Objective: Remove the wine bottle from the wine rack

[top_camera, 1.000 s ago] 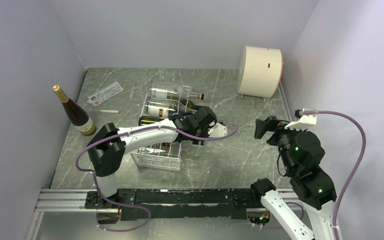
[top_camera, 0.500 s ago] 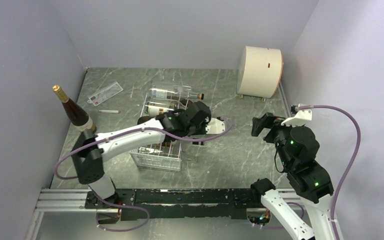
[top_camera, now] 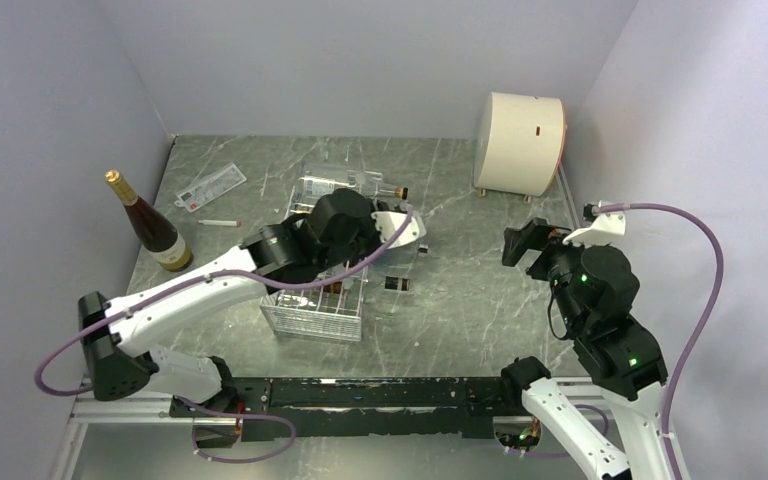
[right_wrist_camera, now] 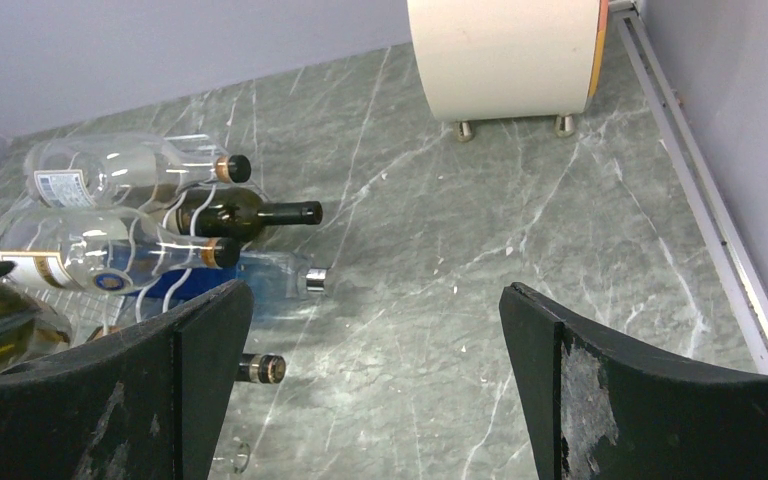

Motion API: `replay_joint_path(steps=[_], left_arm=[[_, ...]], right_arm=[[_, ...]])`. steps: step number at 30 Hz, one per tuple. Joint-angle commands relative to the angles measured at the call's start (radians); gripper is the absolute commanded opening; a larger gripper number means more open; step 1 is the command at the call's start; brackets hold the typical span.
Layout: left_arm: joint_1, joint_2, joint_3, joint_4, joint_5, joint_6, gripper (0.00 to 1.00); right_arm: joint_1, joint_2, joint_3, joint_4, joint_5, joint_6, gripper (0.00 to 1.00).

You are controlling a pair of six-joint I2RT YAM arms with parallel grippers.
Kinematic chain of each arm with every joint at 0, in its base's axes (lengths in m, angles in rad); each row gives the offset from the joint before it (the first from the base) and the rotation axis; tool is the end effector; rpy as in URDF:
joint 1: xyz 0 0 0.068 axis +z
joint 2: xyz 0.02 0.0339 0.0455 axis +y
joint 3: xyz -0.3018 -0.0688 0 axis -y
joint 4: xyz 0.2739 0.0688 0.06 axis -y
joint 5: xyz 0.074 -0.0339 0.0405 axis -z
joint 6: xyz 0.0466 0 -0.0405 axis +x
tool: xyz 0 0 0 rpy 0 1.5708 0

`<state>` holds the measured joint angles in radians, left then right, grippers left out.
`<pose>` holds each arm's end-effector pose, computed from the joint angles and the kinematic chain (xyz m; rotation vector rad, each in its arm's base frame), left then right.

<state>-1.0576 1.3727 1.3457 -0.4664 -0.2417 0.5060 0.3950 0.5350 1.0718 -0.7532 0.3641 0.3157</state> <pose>0.1772 -0.2916 0.4055 1.3352 1.5555 -0.0938 0.0801 0.0154 0.4338 0.1903 1.7664 0.1883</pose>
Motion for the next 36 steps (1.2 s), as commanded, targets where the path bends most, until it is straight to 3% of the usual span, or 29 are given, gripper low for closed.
replay_joint_path(steps=[1, 14, 21, 29, 36], left_arm=[[0.013, -0.108, -0.015, 0.138, -0.016, -0.066, 0.07], [0.153, -0.248, 0.097, 0.178, -0.132, -0.289, 0.07], [0.349, -0.279, 0.135, 0.172, -0.378, -0.417, 0.07], [0.696, -0.328, 0.015, 0.235, -0.342, -0.563, 0.07], [0.832, -0.414, -0.242, 0.426, -0.345, -0.574, 0.07]], right_arm=[[0.008, 0.008, 0.035, 0.014, 0.016, 0.008, 1.0], [0.008, 0.038, 0.014, 0.022, -0.002, 0.035, 1.0], [0.008, 0.06, -0.012, 0.037, -0.026, 0.056, 1.0], [0.008, 0.072, -0.029, 0.043, -0.04, 0.062, 1.0], [0.008, 0.058, -0.063, 0.05, -0.039, 0.061, 1.0]])
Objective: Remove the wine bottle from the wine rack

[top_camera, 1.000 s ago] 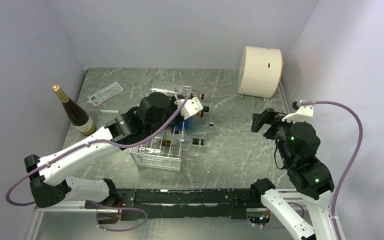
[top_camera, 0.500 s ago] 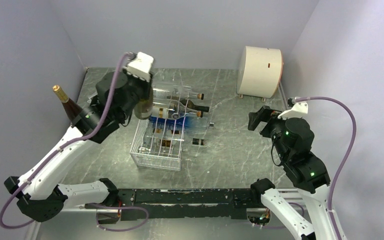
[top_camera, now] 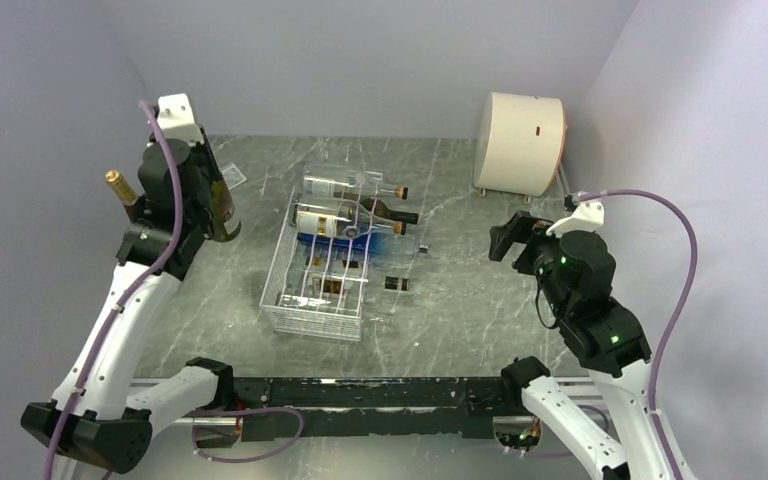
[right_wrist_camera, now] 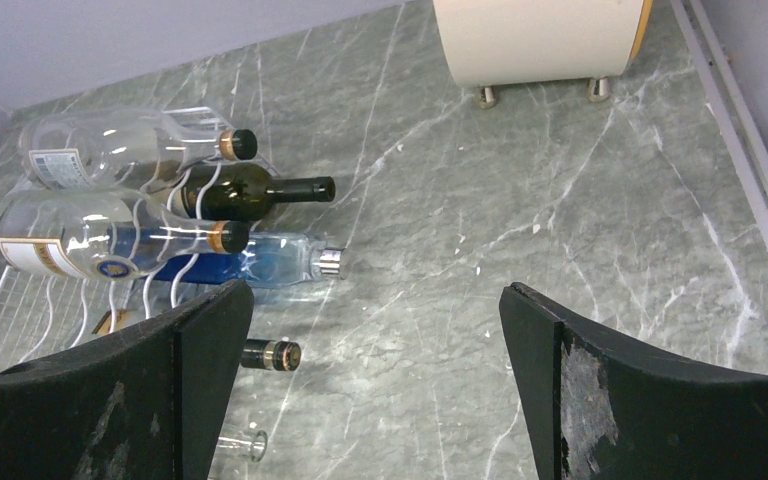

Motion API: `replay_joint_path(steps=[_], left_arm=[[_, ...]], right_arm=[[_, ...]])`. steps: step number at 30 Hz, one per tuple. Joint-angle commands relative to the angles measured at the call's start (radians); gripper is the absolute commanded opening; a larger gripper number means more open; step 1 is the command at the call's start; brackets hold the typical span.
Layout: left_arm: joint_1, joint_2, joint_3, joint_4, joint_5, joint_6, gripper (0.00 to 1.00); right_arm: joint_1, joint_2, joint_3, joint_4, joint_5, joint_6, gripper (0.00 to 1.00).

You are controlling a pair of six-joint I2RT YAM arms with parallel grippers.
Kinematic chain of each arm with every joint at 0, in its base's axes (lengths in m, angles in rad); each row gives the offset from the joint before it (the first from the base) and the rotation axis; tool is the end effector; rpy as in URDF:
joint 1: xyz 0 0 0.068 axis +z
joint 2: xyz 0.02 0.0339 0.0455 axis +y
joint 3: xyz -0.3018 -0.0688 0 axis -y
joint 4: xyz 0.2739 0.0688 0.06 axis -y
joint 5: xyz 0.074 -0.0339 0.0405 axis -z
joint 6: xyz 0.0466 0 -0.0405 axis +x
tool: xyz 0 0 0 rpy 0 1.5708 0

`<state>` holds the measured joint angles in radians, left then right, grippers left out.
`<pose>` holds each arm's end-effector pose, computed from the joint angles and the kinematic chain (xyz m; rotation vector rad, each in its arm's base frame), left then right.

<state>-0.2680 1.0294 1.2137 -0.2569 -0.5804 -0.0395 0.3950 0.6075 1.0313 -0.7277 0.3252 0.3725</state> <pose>0.2338 -0.0377 0.4731 -0.2553 1.6169 0.2408 0.1072 0.0286 0.4177 0.2022 1.8535 0.2274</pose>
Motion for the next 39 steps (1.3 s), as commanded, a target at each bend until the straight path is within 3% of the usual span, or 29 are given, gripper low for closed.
replay_joint_path(steps=[1, 8, 18, 34, 39], left_arm=[[0.054, -0.081, -0.142, 0.236, -0.006, -0.03, 0.07], [0.108, -0.084, -0.255, 0.32, -0.017, 0.003, 0.07], [0.227, -0.06, -0.374, 0.438, 0.095, -0.059, 0.07], [0.268, -0.011, -0.479, 0.597, 0.074, 0.012, 0.07], [0.284, -0.007, -0.496, 0.633, 0.137, 0.029, 0.07]], right_arm=[[0.008, -0.017, -0.023, 0.025, 0.0, 0.005, 1.0], [0.009, -0.009, -0.05, 0.049, -0.037, -0.001, 1.0], [0.008, -0.014, -0.106, 0.118, -0.118, 0.024, 1.0], [0.008, -0.013, -0.145, 0.142, -0.139, 0.014, 1.0], [0.009, -0.01, -0.15, 0.151, -0.148, 0.01, 1.0]])
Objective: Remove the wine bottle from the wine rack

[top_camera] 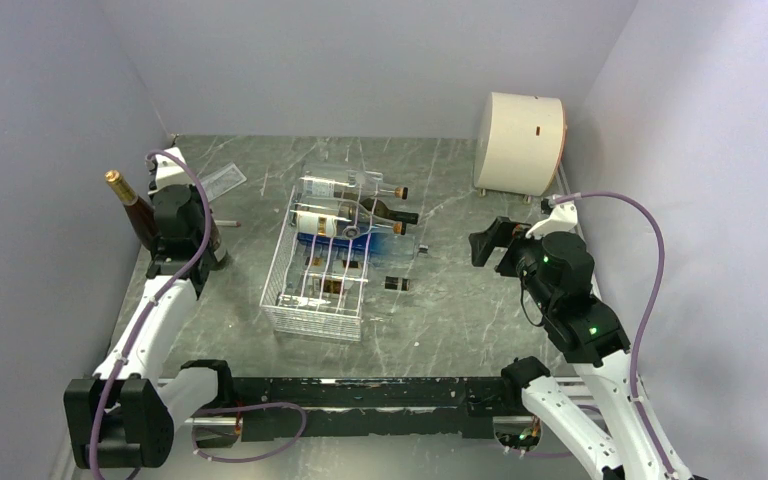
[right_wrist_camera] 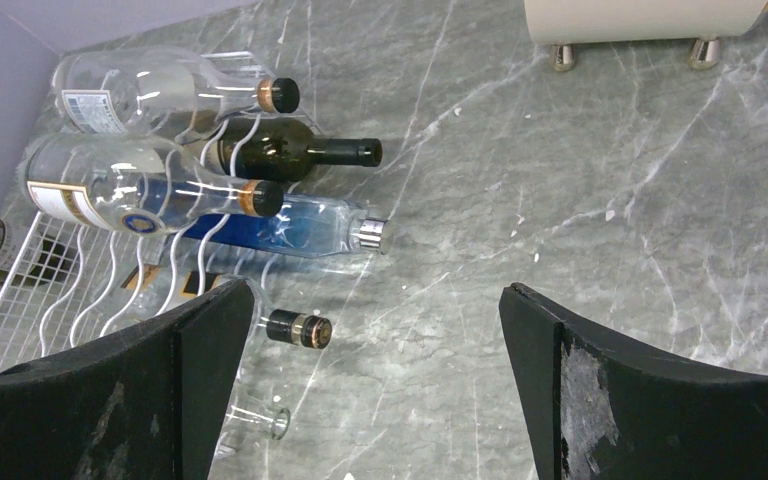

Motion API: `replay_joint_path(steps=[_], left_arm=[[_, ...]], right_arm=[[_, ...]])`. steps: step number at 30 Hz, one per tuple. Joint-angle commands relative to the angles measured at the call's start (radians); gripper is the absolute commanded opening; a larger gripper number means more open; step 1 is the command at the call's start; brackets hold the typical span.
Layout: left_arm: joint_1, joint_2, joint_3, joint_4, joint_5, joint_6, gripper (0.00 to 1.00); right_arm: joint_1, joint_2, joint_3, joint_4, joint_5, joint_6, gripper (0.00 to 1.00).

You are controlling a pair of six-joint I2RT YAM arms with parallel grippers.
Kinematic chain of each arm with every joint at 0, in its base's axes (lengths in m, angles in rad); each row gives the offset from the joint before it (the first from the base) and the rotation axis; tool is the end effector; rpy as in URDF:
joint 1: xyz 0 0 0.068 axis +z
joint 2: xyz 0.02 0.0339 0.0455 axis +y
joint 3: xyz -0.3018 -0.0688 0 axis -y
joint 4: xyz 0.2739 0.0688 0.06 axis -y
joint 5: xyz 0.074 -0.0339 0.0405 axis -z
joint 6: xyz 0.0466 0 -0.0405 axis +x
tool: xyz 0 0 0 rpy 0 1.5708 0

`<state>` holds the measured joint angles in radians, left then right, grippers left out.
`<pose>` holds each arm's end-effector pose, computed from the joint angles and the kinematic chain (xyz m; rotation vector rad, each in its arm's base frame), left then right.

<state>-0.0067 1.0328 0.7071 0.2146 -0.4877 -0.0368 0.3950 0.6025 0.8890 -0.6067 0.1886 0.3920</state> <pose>0.2586 0.0201 0.3291 -0.3903 1.6368 0.3766 0.1241 0.0423 0.3818 0.1267 1.8968 0.3593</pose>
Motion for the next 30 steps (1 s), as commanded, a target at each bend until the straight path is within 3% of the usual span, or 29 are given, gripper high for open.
replay_joint_path(steps=[1, 18, 30], left_arm=[[0.027, -0.006, 0.011, 0.162, 0.05, 0.02, 0.07], [0.068, 0.017, -0.003, 0.153, 0.082, -0.006, 0.08], [0.068, 0.036, 0.027, 0.081, 0.03, -0.032, 0.37]], right_arm=[[0.009, -0.003, -0.008, 0.031, -0.014, -0.009, 1.0], [0.008, -0.006, 0.001, 0.015, -0.015, -0.014, 1.0], [0.01, -0.024, -0.002, 0.019, -0.026, -0.012, 1.0]])
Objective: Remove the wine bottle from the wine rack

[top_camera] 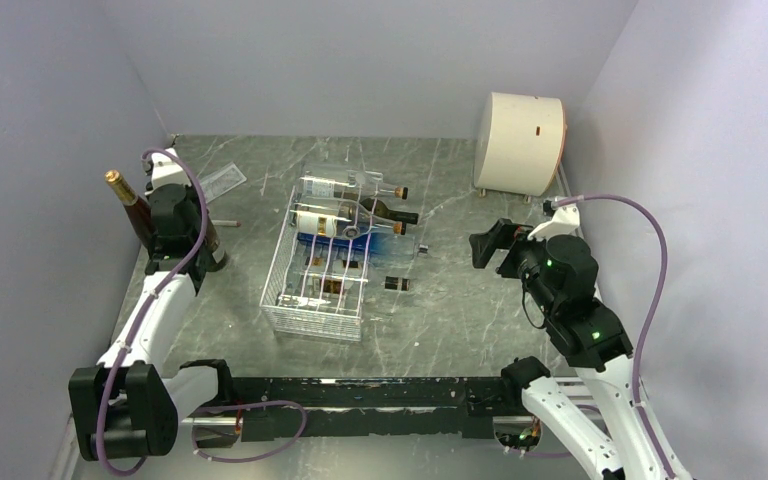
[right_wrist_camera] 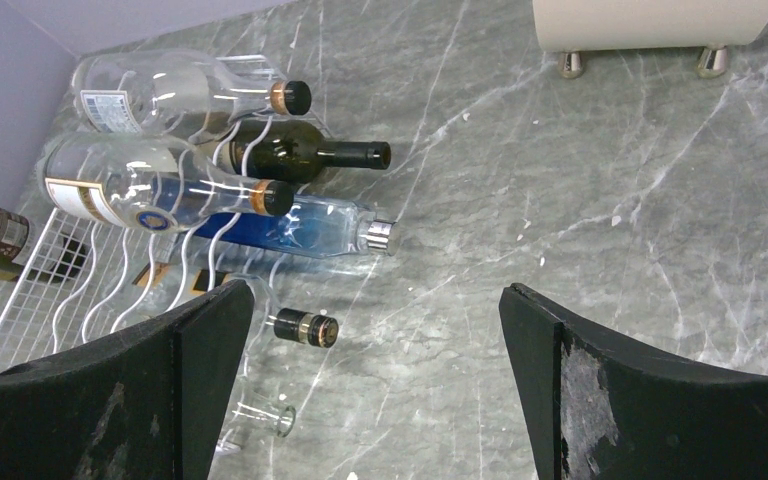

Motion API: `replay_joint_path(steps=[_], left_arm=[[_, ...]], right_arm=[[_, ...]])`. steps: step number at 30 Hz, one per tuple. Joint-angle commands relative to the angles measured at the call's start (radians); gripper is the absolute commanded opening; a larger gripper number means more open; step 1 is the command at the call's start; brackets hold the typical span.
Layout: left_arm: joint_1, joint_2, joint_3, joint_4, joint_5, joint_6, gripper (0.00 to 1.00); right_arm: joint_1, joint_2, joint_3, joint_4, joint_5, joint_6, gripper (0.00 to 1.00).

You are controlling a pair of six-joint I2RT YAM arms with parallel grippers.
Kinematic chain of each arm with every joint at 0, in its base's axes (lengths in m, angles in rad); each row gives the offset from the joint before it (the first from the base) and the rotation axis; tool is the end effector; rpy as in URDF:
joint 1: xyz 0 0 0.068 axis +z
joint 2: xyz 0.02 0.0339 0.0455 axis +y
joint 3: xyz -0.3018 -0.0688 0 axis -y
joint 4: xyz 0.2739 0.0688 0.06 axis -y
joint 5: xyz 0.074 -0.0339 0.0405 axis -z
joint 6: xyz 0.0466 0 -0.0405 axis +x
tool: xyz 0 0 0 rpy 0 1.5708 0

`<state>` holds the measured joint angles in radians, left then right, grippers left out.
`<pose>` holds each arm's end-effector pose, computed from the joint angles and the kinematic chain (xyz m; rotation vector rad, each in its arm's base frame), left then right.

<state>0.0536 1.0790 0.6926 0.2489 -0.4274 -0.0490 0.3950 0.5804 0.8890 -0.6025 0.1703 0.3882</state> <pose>0.2677 0.0337 0.3159 -0.4033 1.6612 0.3679 0.1185 0.0409 0.3846 0.1123 1.8746 0.3830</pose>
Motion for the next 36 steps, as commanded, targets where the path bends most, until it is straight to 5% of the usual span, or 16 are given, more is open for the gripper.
replay_joint_path(steps=[1, 5, 9, 17, 31, 36], left_arm=[[0.008, -0.009, 0.048, 0.033, -0.032, -0.023, 0.4], [0.008, -0.015, 0.08, -0.025, 0.008, -0.048, 0.53], [0.009, -0.03, 0.104, -0.067, 0.041, -0.072, 0.9], [0.004, -0.114, 0.127, -0.128, 0.104, -0.091, 1.0], [-0.179, -0.279, 0.152, -0.158, 0.307, 0.044, 0.99], [-0.321, -0.244, 0.17, -0.146, 0.571, 0.062, 0.93]], right_arm=[[0.009, 0.002, -0.003, 0.015, -0.012, -0.009, 1.0], [0.008, 0.011, -0.005, 0.019, -0.026, -0.006, 1.0], [0.008, 0.022, -0.012, 0.028, -0.04, -0.006, 1.0], [0.008, 0.057, -0.011, 0.022, -0.047, -0.015, 1.0], [0.009, 0.141, -0.004, 0.0, -0.055, -0.001, 1.0], [0.008, 0.16, -0.002, -0.01, -0.053, 0.012, 1.0]])
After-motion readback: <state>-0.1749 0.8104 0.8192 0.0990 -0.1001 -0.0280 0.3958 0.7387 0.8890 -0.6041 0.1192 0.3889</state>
